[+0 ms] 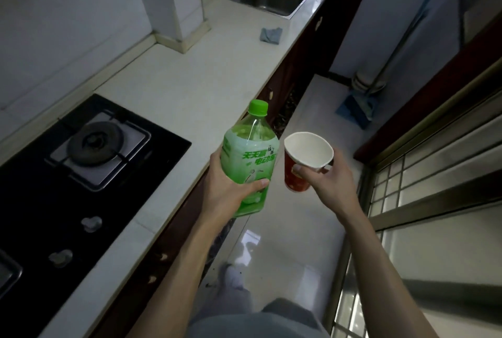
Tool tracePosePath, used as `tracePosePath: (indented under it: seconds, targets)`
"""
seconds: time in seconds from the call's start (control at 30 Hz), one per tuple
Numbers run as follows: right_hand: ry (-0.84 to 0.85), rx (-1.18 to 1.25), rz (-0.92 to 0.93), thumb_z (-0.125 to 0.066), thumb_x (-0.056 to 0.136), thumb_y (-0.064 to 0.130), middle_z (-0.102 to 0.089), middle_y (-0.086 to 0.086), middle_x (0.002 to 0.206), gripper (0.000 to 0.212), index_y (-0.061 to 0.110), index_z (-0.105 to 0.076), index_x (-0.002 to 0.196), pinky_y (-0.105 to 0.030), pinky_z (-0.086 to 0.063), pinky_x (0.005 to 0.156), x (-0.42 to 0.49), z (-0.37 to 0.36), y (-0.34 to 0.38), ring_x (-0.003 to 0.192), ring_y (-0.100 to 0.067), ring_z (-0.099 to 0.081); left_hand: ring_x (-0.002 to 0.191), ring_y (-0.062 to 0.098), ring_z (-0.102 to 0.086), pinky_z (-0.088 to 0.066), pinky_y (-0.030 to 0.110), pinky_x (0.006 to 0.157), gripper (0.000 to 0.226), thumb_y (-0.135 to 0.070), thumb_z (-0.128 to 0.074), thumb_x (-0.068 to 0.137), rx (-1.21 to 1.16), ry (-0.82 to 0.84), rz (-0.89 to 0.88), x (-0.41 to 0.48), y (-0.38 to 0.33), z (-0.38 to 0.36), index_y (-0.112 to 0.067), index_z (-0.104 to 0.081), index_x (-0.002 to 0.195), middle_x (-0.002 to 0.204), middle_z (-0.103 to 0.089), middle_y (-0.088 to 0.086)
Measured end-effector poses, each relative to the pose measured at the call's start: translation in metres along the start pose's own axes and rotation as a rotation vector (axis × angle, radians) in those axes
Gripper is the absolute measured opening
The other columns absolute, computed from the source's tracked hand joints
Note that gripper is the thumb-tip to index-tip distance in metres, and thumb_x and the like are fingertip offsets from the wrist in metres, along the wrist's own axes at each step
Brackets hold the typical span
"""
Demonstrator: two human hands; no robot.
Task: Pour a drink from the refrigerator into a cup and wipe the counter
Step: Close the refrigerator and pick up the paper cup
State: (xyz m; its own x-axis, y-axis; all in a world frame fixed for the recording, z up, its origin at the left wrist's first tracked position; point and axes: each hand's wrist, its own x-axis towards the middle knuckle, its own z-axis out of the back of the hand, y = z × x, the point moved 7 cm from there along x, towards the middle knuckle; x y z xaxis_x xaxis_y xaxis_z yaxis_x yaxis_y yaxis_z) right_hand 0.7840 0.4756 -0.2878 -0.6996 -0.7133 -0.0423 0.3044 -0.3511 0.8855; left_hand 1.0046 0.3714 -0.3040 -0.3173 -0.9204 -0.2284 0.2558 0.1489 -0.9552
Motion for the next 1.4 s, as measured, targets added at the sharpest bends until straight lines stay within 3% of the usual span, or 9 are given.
tracePosePath:
  seconds: [0.2,0.5,0.6,0.7,0.8,0.97,1.1,1.23,1.4]
  targets:
    - [0.047,-0.013,-0.021,-0.083,0.072,0.034,-0.052,0.008,0.120,0.070,0.021,-0.047,0.131,-0.010,-0.038,0.070,0.059,-0.009,-0.001,0.107,-0.008,-0.049,0.101,0.008,-0.066,-0.060,0.033,0.081,0.087,-0.021,-0.096,0.052,-0.053,-0.052,0.021,0.054,-0.018,-0.008,-0.029,-0.047,0.123,0.110,-0.064,-0.011]
    - [0.260,0.033,0.089,-0.084,0.072,0.032,-0.054,0.010,0.119,0.067,0.022,-0.048,0.127,-0.025,-0.046,0.082,0.180,-0.042,0.019,0.104,-0.006,-0.053,0.102,0.009,-0.066,-0.059,0.040,0.087,0.091,-0.027,-0.097,0.049,-0.092,-0.264,0.020,0.126,-0.043,-0.034,-0.030,-0.046,0.124,0.111,-0.065,-0.010]
    - [0.337,0.044,0.133,-0.085,0.071,0.030,-0.055,0.010,0.117,0.062,0.030,-0.047,0.120,-0.021,-0.045,0.078,0.225,-0.042,0.032,0.098,0.002,-0.055,0.103,0.010,-0.066,-0.059,0.041,0.087,0.090,-0.030,-0.096,0.048,-0.129,-0.355,0.031,0.145,-0.056,-0.048,-0.031,-0.047,0.123,0.111,-0.066,-0.010]
    - [0.406,0.020,0.182,-0.084,0.072,0.033,-0.054,0.014,0.115,0.066,0.028,-0.045,0.125,-0.021,-0.043,0.077,0.268,-0.037,0.046,0.102,-0.003,-0.051,0.104,0.011,-0.066,-0.058,0.036,0.086,0.086,-0.024,-0.096,0.052,-0.168,-0.452,0.034,0.162,-0.070,-0.062,-0.029,-0.047,0.123,0.113,-0.065,-0.009]
    - [0.470,0.024,0.238,-0.083,0.073,0.029,-0.052,0.023,0.106,0.063,0.029,-0.045,0.123,-0.012,-0.041,0.072,0.300,-0.037,0.059,0.101,-0.002,-0.050,0.104,0.009,-0.065,-0.058,0.034,0.086,0.087,-0.023,-0.096,0.054,-0.185,-0.535,0.019,0.176,-0.082,-0.073,-0.027,-0.047,0.125,0.115,-0.064,-0.009]
    - [0.564,0.023,0.257,-0.085,0.072,0.026,-0.055,0.011,0.116,0.066,0.024,-0.047,0.126,-0.003,-0.039,0.068,0.336,-0.061,0.062,0.104,-0.004,-0.052,0.105,0.008,-0.065,-0.058,0.038,0.088,0.089,-0.026,-0.097,0.052,-0.172,-0.617,0.049,0.200,-0.083,-0.080,-0.029,-0.047,0.126,0.115,-0.065,-0.011]
    - [0.627,0.002,0.258,-0.086,0.069,0.026,-0.056,0.009,0.117,0.067,0.025,-0.048,0.125,-0.009,-0.042,0.075,0.364,-0.090,0.063,0.105,-0.007,-0.053,0.104,0.009,-0.065,-0.059,0.038,0.087,0.089,-0.025,-0.097,0.051,-0.151,-0.660,0.085,0.226,-0.077,-0.078,-0.027,-0.048,0.124,0.113,-0.065,-0.010]
    - [0.647,-0.030,0.281,-0.086,0.065,0.034,-0.056,0.003,0.124,0.074,0.022,-0.049,0.128,-0.029,-0.048,0.089,0.399,-0.123,0.067,0.111,-0.012,-0.055,0.101,0.008,-0.065,-0.059,0.036,0.084,0.085,-0.024,-0.097,0.051,-0.162,-0.693,0.104,0.270,-0.070,-0.069,-0.025,-0.049,0.121,0.110,-0.065,-0.010]
    - [0.663,-0.111,0.310,-0.085,0.070,0.030,-0.052,0.004,0.121,0.071,0.022,-0.045,0.128,-0.021,-0.042,0.079,0.446,-0.162,0.087,0.106,-0.011,-0.051,0.102,0.014,-0.067,-0.061,0.043,0.081,0.087,-0.024,-0.098,0.048,-0.280,-0.691,0.144,0.342,-0.060,-0.053,-0.021,-0.050,0.120,0.112,-0.067,-0.004]
